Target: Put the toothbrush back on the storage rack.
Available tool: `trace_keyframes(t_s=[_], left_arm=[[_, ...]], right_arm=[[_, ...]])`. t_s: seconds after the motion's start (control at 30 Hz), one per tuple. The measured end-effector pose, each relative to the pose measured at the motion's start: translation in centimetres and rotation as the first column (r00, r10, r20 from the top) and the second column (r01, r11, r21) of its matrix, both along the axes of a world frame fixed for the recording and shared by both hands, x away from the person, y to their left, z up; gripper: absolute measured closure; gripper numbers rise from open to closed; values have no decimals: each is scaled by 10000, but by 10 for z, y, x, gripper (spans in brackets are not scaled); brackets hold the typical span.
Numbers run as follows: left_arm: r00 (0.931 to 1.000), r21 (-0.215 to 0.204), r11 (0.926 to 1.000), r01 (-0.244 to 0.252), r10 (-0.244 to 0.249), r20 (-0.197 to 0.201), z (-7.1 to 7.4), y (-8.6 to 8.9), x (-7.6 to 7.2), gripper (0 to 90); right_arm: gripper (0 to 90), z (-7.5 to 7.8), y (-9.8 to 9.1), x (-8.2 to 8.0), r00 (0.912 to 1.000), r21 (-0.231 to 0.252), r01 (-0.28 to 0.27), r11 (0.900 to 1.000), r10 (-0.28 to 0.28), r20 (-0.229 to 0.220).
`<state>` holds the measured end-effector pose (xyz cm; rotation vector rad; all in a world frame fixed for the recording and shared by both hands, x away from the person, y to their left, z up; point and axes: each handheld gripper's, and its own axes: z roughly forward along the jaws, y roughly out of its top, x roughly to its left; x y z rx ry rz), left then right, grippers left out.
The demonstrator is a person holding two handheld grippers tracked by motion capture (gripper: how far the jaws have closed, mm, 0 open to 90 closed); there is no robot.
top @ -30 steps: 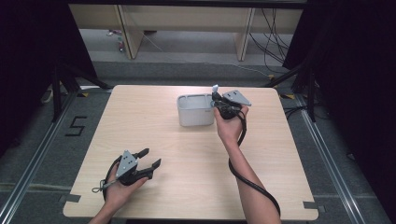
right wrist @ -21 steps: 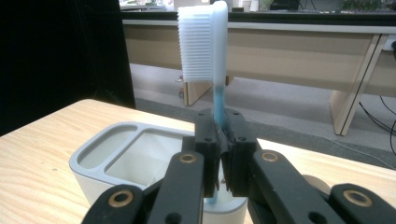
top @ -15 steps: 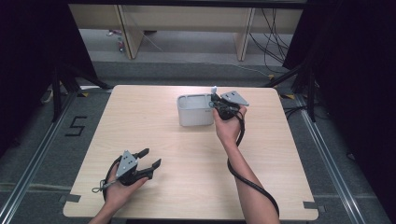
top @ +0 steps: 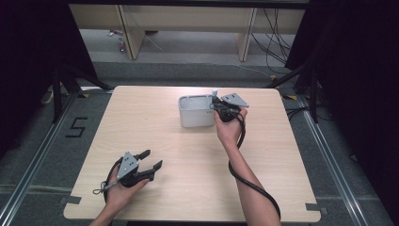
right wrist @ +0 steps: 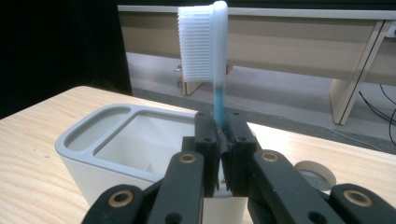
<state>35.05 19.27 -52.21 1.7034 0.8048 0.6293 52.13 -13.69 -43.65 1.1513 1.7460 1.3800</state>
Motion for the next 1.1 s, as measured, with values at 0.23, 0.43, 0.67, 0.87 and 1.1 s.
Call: trace_keyframes(t_s=[0.23,0.43,0.67,0.87,1.1], left_arm=[[10000,2,10000,-1,1,-1,0,0,0,344],[10000,8,10000,6,-6,-8,0,0,0,344],[10000,-13,10000,5,-5,-12,0,0,0,344],[10000,-10,10000,11,-11,-11,0,0,0,344],[9999,-131,9999,63,-62,80,-1,-1,1,344]], right_arm=[[860,-4,1,0,9997,-42,43,10000,-43,-227],[859,-8,3,2,9993,-109,-28,9999,24,-369],[858,-12,3,3,9990,-334,-49,9994,34,-456],[836,-12,3,2,9983,-288,-140,9995,123,-577],[651,-9,2,-1,9987,-310,15,9995,-31,-509]])
